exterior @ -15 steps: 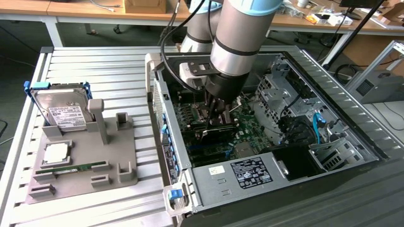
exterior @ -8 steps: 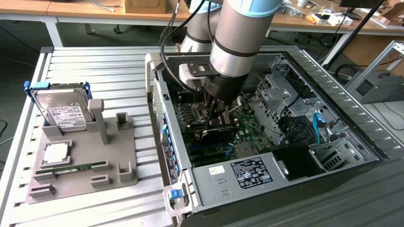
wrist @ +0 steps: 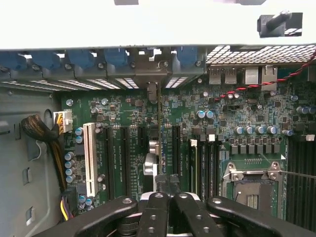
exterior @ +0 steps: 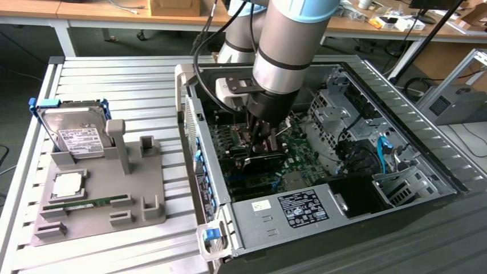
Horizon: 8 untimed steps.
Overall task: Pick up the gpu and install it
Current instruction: 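Press down on the gpu until it lock into place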
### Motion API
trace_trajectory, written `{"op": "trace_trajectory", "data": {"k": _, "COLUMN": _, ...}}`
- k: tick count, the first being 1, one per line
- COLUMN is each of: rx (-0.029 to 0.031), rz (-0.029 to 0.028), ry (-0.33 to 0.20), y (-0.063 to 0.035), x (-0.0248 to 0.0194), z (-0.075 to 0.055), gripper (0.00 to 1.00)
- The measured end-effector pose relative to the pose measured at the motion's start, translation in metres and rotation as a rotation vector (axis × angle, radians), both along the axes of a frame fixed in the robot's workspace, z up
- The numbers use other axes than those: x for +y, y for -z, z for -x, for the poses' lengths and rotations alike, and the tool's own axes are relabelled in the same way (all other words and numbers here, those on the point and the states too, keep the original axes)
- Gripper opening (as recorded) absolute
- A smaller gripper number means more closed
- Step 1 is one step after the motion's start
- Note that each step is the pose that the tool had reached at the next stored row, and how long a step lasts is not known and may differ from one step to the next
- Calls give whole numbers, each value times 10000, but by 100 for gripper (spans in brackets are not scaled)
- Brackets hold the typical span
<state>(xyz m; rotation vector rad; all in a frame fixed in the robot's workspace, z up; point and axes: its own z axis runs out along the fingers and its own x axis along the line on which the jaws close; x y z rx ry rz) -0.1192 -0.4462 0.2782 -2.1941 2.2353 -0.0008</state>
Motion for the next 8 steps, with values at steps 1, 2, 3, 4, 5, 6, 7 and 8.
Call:
{"op": "trace_trajectory", "data": {"k": 1, "rx": 0, "rz": 0, "ry": 1, "y": 0, "x": 0, "z": 0, "gripper": 11}}
{"op": "trace_trajectory", "data": {"k": 2, "rx": -1, "rz": -1, "ry": 1, "y": 0, "x": 0, "z": 1, "gripper": 11}}
{"op": "trace_trajectory", "data": {"k": 3, "rx": -1, "rz": -1, "ry": 1, "y": 1, "x": 0, "z": 3, "gripper": 11}}
{"op": "trace_trajectory", "data": {"k": 4, "rx": 0, "rz": -1, "ry": 1, "y": 1, "x": 0, "z": 5, "gripper": 11}}
{"op": "trace_trajectory", "data": {"k": 5, "rx": 0, "rz": -1, "ry": 0, "y": 1, "x": 0, "z": 5, "gripper": 11}}
{"op": "trace_trajectory", "data": {"k": 6, "rx": 0, "rz": 0, "ry": 0, "y": 1, "x": 0, "z": 6, "gripper": 11}}
{"op": "trace_trajectory", "data": {"k": 7, "rx": 0, "rz": -1, "ry": 0, "y": 2, "x": 0, "z": 10, "gripper": 11}}
{"op": "trace_trajectory", "data": {"k": 8, "rx": 0, "rz": -2, "ry": 0, "y": 4, "x": 0, "z": 15, "gripper": 11}}
